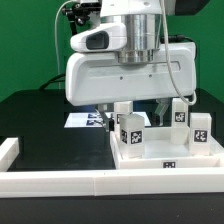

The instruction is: Assemble square table

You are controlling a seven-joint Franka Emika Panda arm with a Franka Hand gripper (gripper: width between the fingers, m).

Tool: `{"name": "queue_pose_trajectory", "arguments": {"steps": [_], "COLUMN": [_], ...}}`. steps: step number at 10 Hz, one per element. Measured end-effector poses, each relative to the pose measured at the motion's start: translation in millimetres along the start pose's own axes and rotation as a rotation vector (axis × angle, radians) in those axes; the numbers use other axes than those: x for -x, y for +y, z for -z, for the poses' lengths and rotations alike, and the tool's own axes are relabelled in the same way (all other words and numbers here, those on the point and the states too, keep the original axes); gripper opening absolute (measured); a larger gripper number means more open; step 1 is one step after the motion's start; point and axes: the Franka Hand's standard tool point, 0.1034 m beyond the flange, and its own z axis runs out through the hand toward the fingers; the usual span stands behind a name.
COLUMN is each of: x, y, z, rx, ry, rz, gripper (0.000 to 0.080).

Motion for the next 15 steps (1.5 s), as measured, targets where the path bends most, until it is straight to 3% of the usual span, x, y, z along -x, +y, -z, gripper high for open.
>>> {"name": "queue_pose_trajectory", "arguments": {"steps": [1, 3, 4, 7, 15], "x": [0.1, 0.2, 0.2, 0.3, 1.9], "y": [0.2, 0.4, 0.3, 0.5, 2.4], "z": [-0.1, -0.1, -0.2, -0.3, -2.0], "rx": [0.000, 0.000, -0.001, -0.001, -0.001], "ry": [0.000, 0.000, 0.000, 0.000, 0.002], "rz": [-0.001, -0.003, -0.021, -0.072, -0.865], "gripper": [0.0649, 0.0382, 0.0290, 0.0290, 0.0291]}}
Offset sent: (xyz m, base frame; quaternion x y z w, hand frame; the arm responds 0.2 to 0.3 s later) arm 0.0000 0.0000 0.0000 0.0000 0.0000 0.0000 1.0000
